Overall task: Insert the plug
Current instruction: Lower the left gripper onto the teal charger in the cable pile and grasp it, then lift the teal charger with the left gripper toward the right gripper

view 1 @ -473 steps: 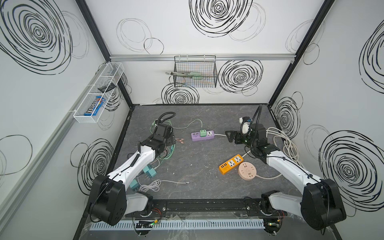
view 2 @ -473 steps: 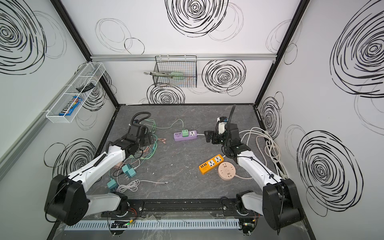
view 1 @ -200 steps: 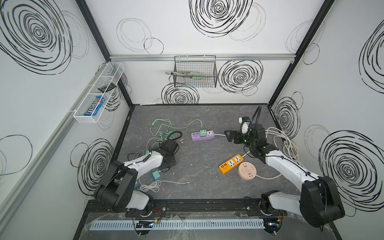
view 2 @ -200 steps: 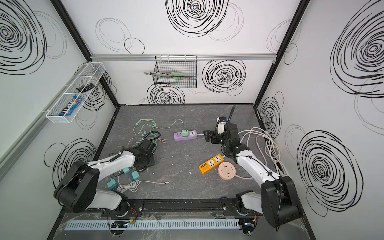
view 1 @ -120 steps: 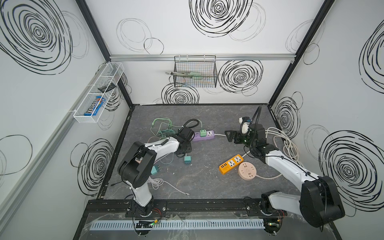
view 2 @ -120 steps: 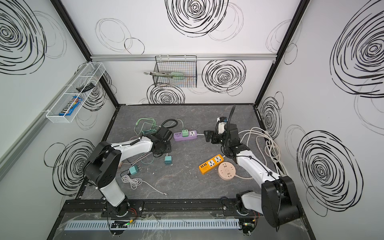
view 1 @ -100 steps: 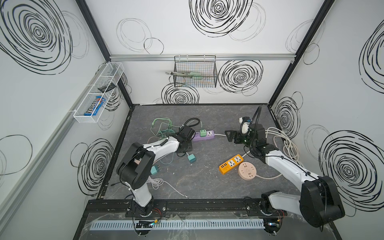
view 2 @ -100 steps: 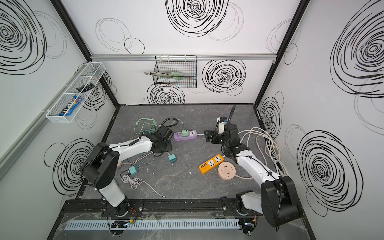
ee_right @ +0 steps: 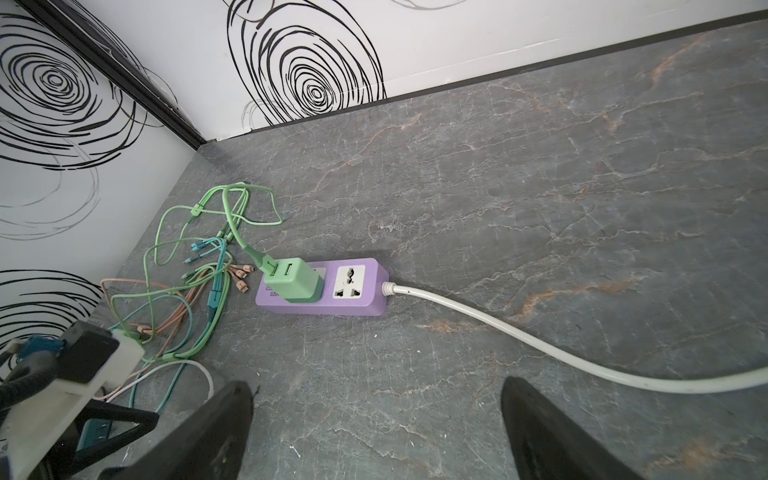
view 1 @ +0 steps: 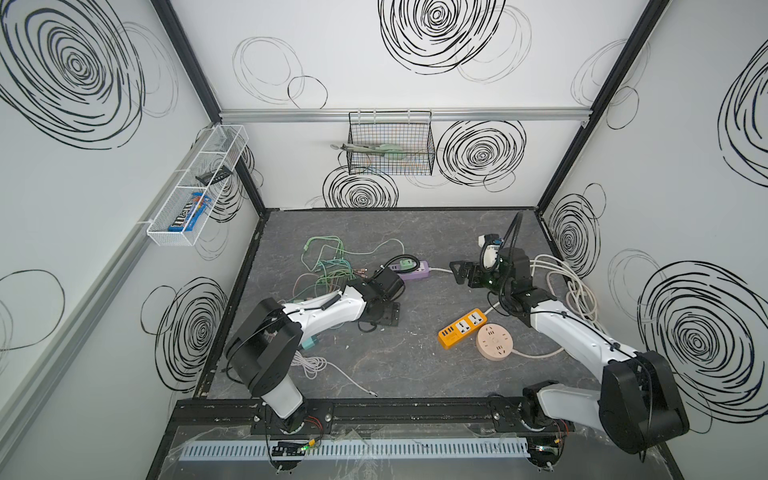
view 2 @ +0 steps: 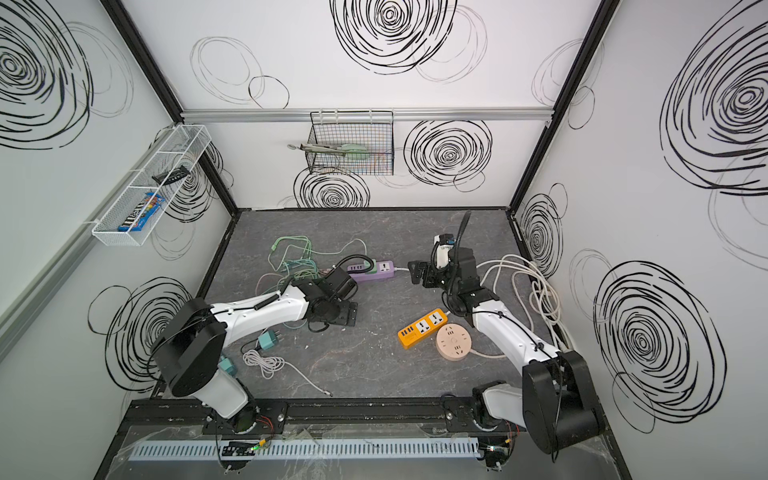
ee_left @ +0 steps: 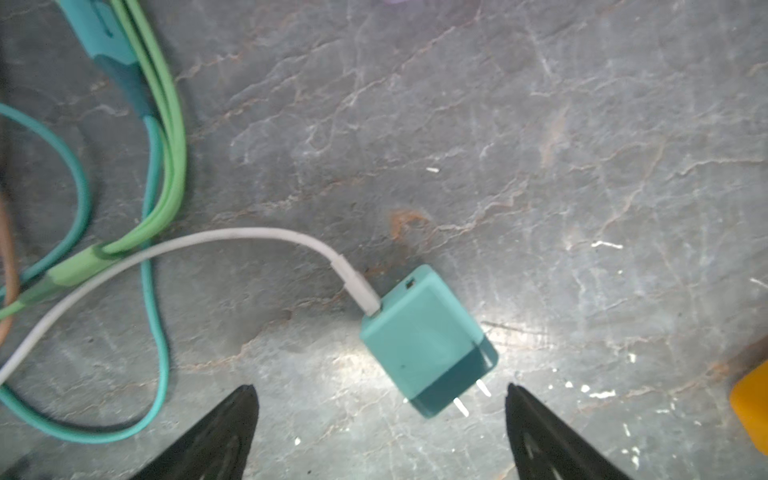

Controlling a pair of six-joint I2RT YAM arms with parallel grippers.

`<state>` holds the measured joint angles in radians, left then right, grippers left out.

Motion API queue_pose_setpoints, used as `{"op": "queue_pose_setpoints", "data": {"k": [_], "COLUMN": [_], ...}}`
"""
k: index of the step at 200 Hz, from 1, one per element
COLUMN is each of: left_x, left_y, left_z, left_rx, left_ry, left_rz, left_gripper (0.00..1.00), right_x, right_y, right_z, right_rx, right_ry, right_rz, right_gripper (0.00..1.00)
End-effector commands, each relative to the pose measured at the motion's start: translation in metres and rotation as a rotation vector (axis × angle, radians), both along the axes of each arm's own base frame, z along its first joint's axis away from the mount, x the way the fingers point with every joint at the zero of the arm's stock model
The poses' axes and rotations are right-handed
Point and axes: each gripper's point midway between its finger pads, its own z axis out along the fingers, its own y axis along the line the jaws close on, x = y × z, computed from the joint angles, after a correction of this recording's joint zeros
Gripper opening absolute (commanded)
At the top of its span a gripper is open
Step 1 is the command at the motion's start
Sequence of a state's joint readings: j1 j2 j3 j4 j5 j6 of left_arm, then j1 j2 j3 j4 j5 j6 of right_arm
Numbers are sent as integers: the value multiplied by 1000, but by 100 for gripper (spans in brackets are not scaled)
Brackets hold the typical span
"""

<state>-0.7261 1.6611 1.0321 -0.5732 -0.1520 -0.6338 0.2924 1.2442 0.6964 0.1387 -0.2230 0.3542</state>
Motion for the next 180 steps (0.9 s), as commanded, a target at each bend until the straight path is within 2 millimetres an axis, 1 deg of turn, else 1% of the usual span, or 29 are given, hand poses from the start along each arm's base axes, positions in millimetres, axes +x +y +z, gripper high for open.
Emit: {"op": "queue_pose_setpoints", "data": {"k": [1,7,24,41,51,75,94,104,120,139,151,180], "left_x": [15,16,17,12,8,-3,-7,-8,-9,-11,-11,-12], "left_y": [-10,-11,-7,-1,3,16,23,26,32,34,35,35], "left_z": [-3,-5,-17,-28,-32,-32,-30,-31,-35,-37,-36,-26], "left_rx": [24,35,78,103,105,119,106,94,82,80,81,85], "left_ry": [-33,-37,-22,2,16,30,29,35,53,64,63,39], "left_rz": [42,44,54,54,54,59,71,83,100,105,103,88], "left_gripper": [96,96,96,96,100,92,81,74,66,59,52,29], "right_x": [0,0,-1,-2,-2,-2,-1,-1,0,0,0,0], "right_y": [0,0,-1,0,-1,0,1,2,3,3,2,2], "right_z": [1,1,0,-1,-2,-5,-7,-8,-9,-8,-9,-11], "right_rx": [-3,-3,-5,-6,-6,-5,-5,-4,-3,-5,-8,-8], "right_ry": [-4,-4,-4,-2,1,9,14,19,25,27,27,32], "right_rz": [4,4,3,5,5,7,11,14,14,13,11,12], "right_gripper": [97,97,97,97,97,97,97,97,97,97,97,97]}}
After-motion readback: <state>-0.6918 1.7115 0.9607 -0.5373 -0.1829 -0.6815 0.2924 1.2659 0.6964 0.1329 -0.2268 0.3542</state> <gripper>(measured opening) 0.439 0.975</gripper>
